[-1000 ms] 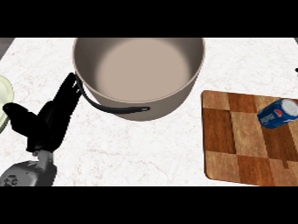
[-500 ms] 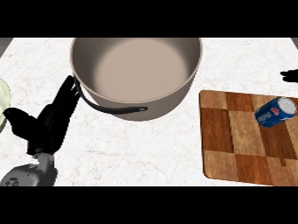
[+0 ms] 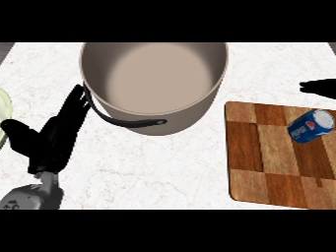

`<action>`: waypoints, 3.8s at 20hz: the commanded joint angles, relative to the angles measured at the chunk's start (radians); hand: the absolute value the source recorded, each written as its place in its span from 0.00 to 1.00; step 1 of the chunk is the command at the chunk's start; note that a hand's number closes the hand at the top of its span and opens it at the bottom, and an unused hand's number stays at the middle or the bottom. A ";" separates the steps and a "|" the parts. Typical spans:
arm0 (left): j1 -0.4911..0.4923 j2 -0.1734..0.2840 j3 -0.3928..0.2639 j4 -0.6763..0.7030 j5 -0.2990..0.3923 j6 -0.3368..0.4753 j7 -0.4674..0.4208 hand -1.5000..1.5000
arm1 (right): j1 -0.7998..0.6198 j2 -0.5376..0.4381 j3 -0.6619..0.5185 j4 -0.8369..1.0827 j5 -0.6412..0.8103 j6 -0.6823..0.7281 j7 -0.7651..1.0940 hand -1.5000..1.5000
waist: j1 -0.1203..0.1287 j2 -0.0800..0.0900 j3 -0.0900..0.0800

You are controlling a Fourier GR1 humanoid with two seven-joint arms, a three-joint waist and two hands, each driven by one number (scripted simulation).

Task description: Pick the can from the cutting board and place it in the pot

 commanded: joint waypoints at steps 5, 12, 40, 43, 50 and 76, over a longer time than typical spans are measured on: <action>-0.007 -0.015 0.025 0.031 -0.002 -0.036 -0.031 0.50 | -0.023 0.100 0.013 -0.003 0.155 0.031 0.023 0.00 | 0.002 0.001 0.000; -0.028 -0.008 0.050 0.002 -0.016 -0.038 0.038 0.50 | 0.018 0.163 -0.010 0.079 0.306 -0.052 0.008 0.00 | 0.001 0.001 0.000; -0.018 -0.095 -0.001 -0.006 -0.098 -0.031 0.016 0.50 | -0.241 0.634 -0.134 0.286 0.408 -0.034 0.336 1.00 | 0.028 0.006 0.000; -0.027 -0.069 0.035 -0.033 -0.052 -0.061 0.057 0.50 | -0.291 0.656 -0.174 0.350 0.433 -0.139 0.352 1.00 | 0.017 0.004 0.001; -0.012 -0.066 0.055 -0.030 -0.059 -0.051 0.053 0.50 | -0.378 0.549 -0.324 0.300 0.359 -0.227 0.288 1.00 | 0.008 0.001 0.001; -0.007 -0.110 0.014 -0.022 -0.126 -0.029 0.045 0.50 | -0.754 0.773 -0.456 0.051 0.076 -0.019 0.662 1.00 | 0.006 -0.001 0.000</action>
